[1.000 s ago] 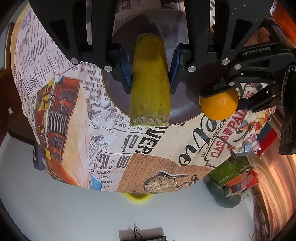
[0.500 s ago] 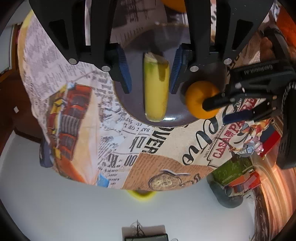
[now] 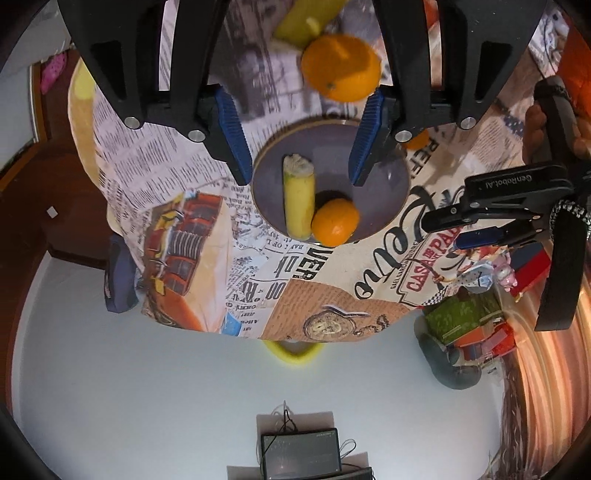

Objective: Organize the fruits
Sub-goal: 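Withdraw the left tool toward another orange while the right tool moves to another corn cob, then grasp the second large orange with the left tool while the right tool grasps the second corn cob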

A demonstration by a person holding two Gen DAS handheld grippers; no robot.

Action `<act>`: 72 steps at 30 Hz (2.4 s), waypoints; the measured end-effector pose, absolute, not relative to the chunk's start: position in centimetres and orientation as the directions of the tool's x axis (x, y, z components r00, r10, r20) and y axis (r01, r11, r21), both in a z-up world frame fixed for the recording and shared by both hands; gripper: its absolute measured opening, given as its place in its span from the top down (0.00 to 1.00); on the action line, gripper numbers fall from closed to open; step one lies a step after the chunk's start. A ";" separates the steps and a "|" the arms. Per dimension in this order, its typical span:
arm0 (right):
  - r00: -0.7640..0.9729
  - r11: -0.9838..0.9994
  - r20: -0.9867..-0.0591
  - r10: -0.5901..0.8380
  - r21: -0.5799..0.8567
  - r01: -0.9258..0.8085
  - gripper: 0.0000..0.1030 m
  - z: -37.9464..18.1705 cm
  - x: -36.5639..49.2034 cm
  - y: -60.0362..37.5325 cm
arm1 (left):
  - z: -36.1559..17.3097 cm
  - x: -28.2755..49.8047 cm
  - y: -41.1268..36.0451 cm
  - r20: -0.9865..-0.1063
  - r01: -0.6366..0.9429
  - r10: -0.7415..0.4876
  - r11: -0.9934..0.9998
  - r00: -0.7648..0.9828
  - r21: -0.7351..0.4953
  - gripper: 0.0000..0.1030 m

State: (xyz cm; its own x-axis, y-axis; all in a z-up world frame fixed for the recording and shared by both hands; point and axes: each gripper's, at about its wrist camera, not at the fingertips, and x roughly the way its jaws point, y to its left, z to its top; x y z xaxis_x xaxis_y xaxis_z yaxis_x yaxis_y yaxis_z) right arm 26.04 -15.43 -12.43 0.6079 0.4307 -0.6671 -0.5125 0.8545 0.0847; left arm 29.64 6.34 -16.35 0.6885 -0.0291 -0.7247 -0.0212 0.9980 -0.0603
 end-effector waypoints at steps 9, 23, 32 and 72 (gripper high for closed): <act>0.595 0.876 -0.698 0.398 0.097 -0.473 0.50 -13.4 22.6 -17.8 | -15.0 24.7 4.5 -0.720 0.005 -0.041 0.999 0.692 -0.052 0.31; 0.522 0.906 -0.781 0.343 0.128 -0.404 0.50 -17.9 20.4 -19.6 | -15.6 20.7 2.0 -0.740 0.048 -0.095 0.995 0.666 -0.085 0.31; 0.425 0.888 -0.826 0.371 0.181 -0.422 0.50 -21.4 20.7 -18.0 | -17.4 21.2 0.5 -0.770 0.076 -0.126 0.992 0.626 -0.100 0.31; 0.417 0.877 -0.790 0.449 0.301 -0.375 0.65 -22.9 23.8 -23.5 | -23.8 27.5 -8.4 -0.886 0.214 -0.189 0.971 0.423 -0.105 0.34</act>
State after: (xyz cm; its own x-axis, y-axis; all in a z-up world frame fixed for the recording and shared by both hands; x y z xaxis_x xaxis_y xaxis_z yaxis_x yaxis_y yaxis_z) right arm 23.84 -23.46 -22.87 0.4171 0.4492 -0.7901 -0.3746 0.8770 0.3009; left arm 27.52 -8.40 -23.78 0.4234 -0.1893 -0.8859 0.2136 0.9712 -0.1054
